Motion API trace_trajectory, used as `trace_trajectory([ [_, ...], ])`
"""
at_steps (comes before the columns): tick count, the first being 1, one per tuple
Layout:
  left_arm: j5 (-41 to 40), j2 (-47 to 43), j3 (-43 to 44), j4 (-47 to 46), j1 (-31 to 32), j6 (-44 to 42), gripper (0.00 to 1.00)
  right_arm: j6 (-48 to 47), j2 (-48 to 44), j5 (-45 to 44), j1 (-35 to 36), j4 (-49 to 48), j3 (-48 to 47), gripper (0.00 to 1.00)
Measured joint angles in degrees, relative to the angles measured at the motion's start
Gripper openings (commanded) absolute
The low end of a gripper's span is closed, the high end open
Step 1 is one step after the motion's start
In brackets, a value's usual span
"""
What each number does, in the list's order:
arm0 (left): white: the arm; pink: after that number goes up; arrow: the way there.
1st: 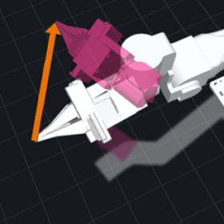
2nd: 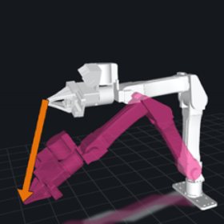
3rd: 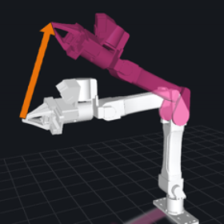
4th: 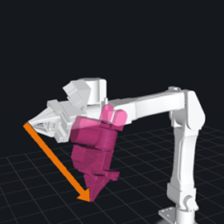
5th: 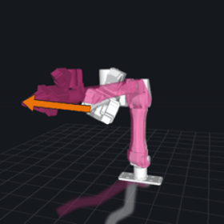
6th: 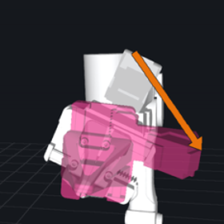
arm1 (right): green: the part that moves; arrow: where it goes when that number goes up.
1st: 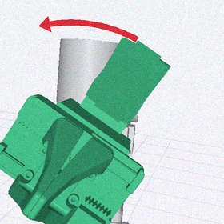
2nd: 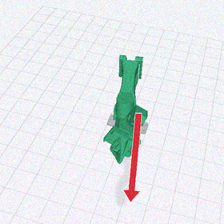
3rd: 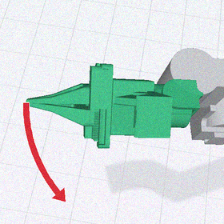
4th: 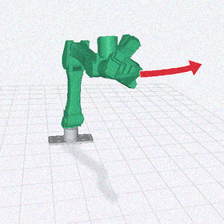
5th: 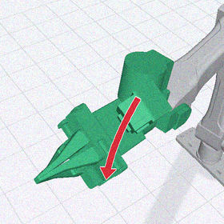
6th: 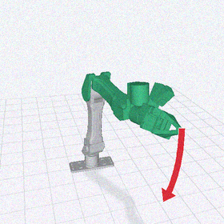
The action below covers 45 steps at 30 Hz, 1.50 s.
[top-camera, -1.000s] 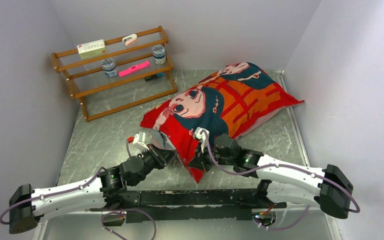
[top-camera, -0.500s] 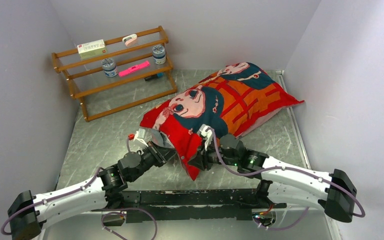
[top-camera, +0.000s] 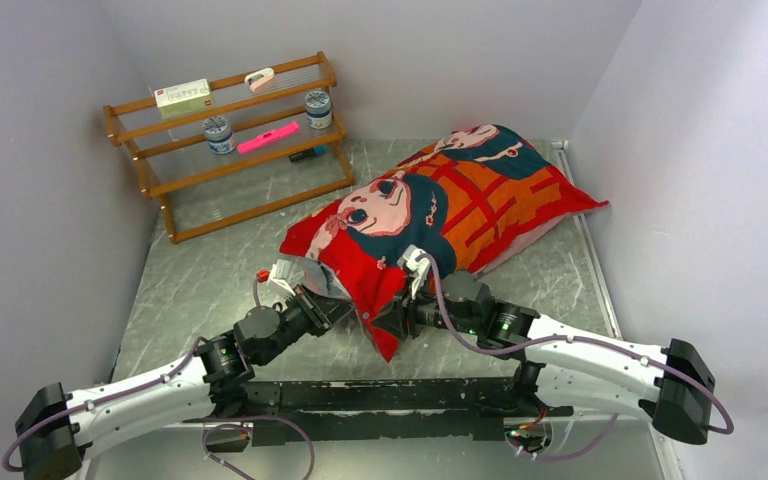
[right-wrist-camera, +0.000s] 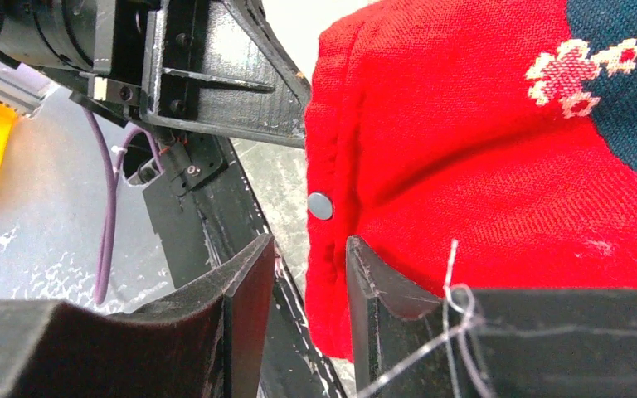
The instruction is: Put the pillow into the pillowcase
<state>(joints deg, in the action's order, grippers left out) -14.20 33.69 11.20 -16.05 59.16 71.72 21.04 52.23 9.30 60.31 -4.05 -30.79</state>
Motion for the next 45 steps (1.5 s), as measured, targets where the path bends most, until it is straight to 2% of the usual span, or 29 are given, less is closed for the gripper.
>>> trace_trajectory([
  [3,0.09,-0.28,0.00,0.04,0.00,0.13,0.05,0.00,1.51,-0.42,0.17,-1.77,0.02,0.40],
  [6,0.26,-1.05,0.00,0.57,0.00,0.76,0.05,0.22,2.89,-1.42,0.76,-3.82,0.02,0.46],
  [8,0.26,-1.64,0.00,0.94,0.00,1.49,0.05,0.09,3.15,-5.51,3.41,-4.50,0.02,0.48],
  [11,0.15,-2.01,-0.02,1.16,0.00,2.73,0.05,-1.27,3.15,-14.12,11.30,-4.61,0.00,0.49],
  [16,0.20,-1.99,-0.02,1.86,-0.07,4.37,0.05,-4.50,3.28,-30.58,22.75,-3.96,0.00,0.57],
  [19,0.22,-1.97,-0.02,1.86,-0.07,5.66,0.05,-7.13,4.68,-41.22,27.82,-4.07,-0.15,0.71],
  [23,0.33,-1.55,-0.02,1.70,-0.07,7.28,0.05,-11.82,9.44,-53.79,34.23,-5.79,-0.94,0.76],
  [27,0.68,-0.74,-0.02,1.05,-0.11,8.50,0.05,-16.61,16.28,-63.58,37.59,-9.25,-2.56,0.77],
  [34,0.85,-0.87,-0.35,-0.46,-0.11,11.02,0.05,-20.15,26.51,-75.91,37.70,-12.37,-7.21,0.77],
  [36,0.85,-0.98,-0.66,-0.61,-0.11,11.69,0.05,-19.69,29.09,-78.25,37.73,-12.26,-8.63,0.74],
  [39,0.87,-1.14,-0.70,-0.63,-0.11,12.26,0.05,-18.67,32.50,-80.96,37.73,-12.00,-10.47,0.60],
  [43,0.83,-2.67,-0.70,-0.11,-0.11,12.66,0.05,-17.40,33.40,-82.82,37.73,-11.74,-10.73,0.12],
  [45,0.76,-3.69,-0.70,0.74,-0.11,12.61,0.05,-17.59,32.63,-82.79,37.73,-12.59,-10.27,0.00],
])
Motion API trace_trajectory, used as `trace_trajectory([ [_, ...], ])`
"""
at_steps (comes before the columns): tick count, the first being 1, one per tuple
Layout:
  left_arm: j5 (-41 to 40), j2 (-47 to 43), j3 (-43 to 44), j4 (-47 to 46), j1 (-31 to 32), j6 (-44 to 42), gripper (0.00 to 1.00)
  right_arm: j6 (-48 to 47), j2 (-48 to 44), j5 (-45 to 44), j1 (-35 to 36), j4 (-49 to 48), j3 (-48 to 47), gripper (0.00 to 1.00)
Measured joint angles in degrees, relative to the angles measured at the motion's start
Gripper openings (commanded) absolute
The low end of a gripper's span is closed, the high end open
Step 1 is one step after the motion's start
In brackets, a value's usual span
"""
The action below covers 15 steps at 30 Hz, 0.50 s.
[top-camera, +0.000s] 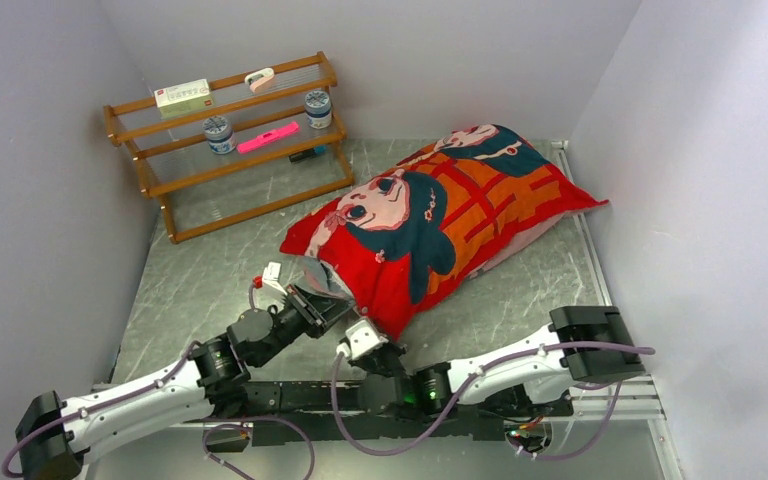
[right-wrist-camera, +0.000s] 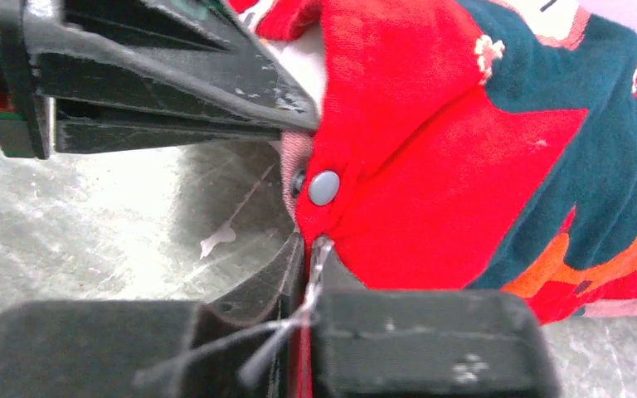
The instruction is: Put the pillow into the pillowcase
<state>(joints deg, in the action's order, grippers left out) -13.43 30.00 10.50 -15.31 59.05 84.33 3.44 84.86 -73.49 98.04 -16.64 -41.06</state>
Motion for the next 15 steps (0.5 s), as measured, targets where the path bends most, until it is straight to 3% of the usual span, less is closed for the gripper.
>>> trace_trajectory([
  [5,-0.44,-1.86,0.11,3.02,0.00,-0.63,0.06,-0.28,-7.39,3.91,-0.26,-5.29,6.10,0.00],
  [8,-0.42,-2.14,0.15,4.17,0.00,-1.14,0.16,0.00,-13.00,8.24,-1.40,-8.07,9.81,0.00],
  [10,-0.46,-2.08,1.11,6.23,0.00,-2.43,0.29,0.63,-16.59,11.63,-3.15,-9.66,11.80,0.00],
  [13,-0.46,-1.79,4.37,10.01,0.00,-5.18,0.12,1.92,-19.82,15.85,-5.68,-10.47,13.31,0.00],
  [15,-0.37,-1.33,6.95,11.52,0.00,-7.28,0.11,2.97,-20.85,18.53,-7.28,-10.45,13.60,0.00],
])
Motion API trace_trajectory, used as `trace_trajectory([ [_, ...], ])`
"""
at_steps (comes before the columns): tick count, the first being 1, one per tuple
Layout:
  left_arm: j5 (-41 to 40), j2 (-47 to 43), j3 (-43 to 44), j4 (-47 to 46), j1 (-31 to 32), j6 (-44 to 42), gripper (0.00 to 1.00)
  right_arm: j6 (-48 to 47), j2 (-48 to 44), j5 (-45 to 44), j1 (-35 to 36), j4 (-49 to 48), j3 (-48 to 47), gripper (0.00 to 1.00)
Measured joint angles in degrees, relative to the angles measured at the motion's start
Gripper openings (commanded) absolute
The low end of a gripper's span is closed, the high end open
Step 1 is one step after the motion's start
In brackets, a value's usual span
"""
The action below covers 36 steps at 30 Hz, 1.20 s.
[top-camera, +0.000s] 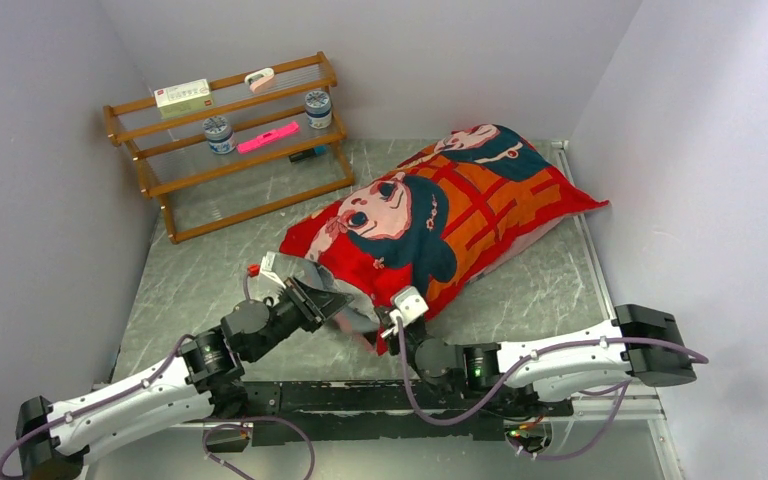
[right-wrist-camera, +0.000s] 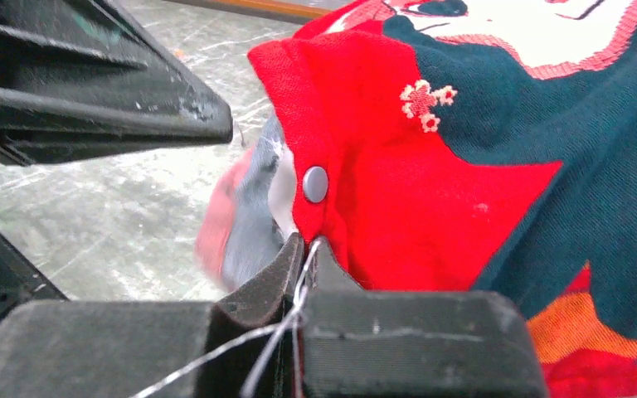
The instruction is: Put the pillow into the pillowcase
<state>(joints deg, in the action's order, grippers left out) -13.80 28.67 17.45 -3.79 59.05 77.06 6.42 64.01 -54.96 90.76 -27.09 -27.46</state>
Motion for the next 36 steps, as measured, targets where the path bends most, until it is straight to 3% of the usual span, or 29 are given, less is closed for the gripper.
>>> trace_trajectory([
  [4,0.44,-0.09,2.14,0.07,0.00,-3.54,0.10,1.68,-0.20,3.26,-1.44,0.04,0.07,0.00],
  [8,0.44,-0.04,2.21,2.97,0.00,-5.97,0.30,3.89,-1.18,5.86,-1.88,0.37,0.59,0.00],
  [12,1.05,2.84,4.42,11.98,0.00,-8.96,0.50,6.71,-4.55,7.56,-3.76,1.88,0.66,0.00],
  [17,6.95,6.80,3.26,16.57,0.02,-8.94,0.55,9.73,-7.91,9.09,-6.75,3.69,0.66,0.00],
  [21,10.82,6.62,-2.34,14.97,0.63,-7.87,0.66,11.17,-9.55,10.16,-7.37,4.87,0.59,0.00],
  [28,16.20,8.83,-6.73,9.44,1.70,-4.35,0.73,12.26,-12.94,10.80,-11.15,8.39,-4.79,0.00],
  [36,14.64,9.70,-11.47,-1.07,8.41,6.67,0.78,12.37,-13.44,12.28,-14.47,8.61,-9.25,0.00],
])
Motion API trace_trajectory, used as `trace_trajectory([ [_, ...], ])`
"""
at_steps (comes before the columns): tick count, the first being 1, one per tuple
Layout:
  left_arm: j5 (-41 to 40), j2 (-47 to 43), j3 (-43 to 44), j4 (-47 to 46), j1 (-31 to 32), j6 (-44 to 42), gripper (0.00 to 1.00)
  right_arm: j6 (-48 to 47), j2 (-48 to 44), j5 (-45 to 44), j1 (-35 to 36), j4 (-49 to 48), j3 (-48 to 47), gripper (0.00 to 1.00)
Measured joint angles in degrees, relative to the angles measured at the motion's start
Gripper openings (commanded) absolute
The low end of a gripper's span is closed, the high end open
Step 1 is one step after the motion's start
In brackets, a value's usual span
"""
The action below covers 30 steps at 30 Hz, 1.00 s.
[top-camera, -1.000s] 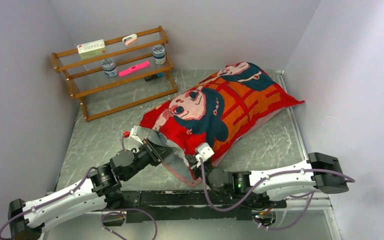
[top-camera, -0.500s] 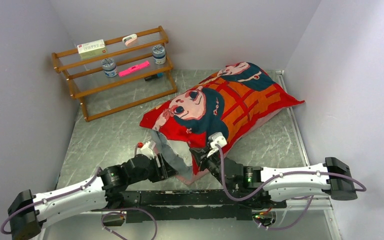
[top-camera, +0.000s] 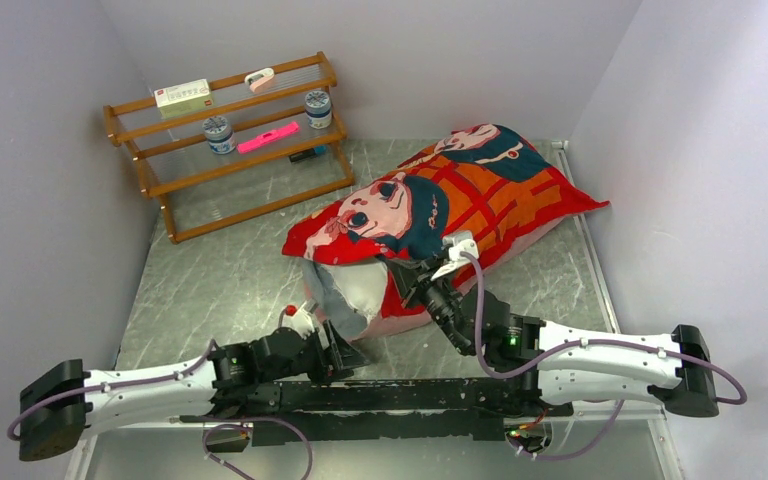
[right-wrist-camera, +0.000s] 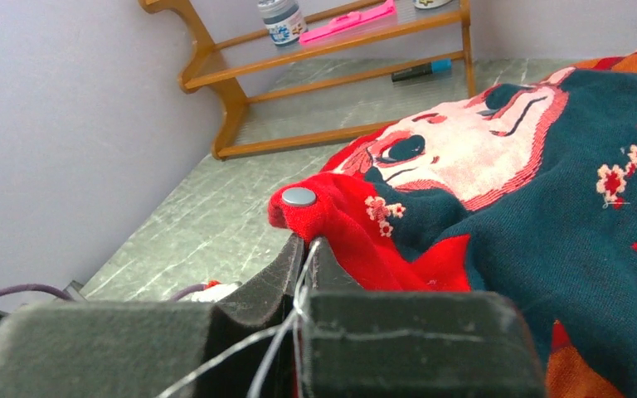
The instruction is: Put the pillow into the pillowcase
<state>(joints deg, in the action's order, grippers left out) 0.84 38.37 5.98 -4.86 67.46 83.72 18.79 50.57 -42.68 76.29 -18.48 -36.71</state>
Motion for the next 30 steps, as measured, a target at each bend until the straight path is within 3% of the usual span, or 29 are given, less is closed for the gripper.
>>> trace_trajectory([
  [7,-7.30,-1.18,-5.35,-11.41,1.57,12.37,0.76,1.84,-0.94,1.18,-0.09,0.52,0.81,0.00],
  [18,-15.12,-9.99,-5.35,-8.57,2.82,26.01,0.70,5.11,-5.16,2.32,-0.13,1.86,3.96,0.00],
  [22,-17.73,-6.60,-5.35,-7.50,2.86,29.66,0.65,6.27,-6.97,2.54,-0.13,2.23,5.88,0.00],
  [30,-18.58,8.66,-5.33,-11.50,2.86,33.68,0.60,6.78,-8.63,2.54,-0.13,2.34,6.27,0.00],
])
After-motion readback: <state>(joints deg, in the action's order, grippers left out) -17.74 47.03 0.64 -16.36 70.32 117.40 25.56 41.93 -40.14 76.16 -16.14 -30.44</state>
